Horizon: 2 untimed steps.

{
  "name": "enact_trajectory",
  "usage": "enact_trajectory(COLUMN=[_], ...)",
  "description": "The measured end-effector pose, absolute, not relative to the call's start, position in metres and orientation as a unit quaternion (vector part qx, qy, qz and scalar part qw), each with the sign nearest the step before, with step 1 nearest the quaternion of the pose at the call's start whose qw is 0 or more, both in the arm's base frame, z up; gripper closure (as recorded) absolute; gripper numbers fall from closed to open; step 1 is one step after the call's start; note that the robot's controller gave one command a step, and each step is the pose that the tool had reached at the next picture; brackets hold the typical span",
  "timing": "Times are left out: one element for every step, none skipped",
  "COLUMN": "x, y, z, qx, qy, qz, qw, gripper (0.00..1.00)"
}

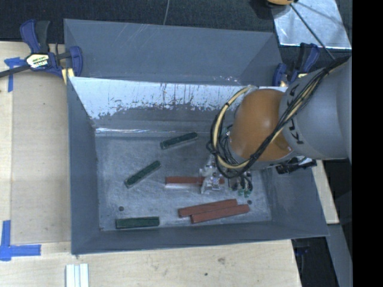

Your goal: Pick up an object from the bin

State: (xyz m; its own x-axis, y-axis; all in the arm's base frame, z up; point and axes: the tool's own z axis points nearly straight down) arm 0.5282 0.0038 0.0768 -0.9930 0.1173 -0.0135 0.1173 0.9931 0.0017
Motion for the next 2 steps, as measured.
enact_trajectory(x=[0.528,0.532], y=[0.004,0.005], z=[0.077,0.261], qx=[0.059,0.061], qy=[0.998,0.998], qz=[0.000,0.001], qw=[0.007,0.006], gripper=[1.00,1.00])
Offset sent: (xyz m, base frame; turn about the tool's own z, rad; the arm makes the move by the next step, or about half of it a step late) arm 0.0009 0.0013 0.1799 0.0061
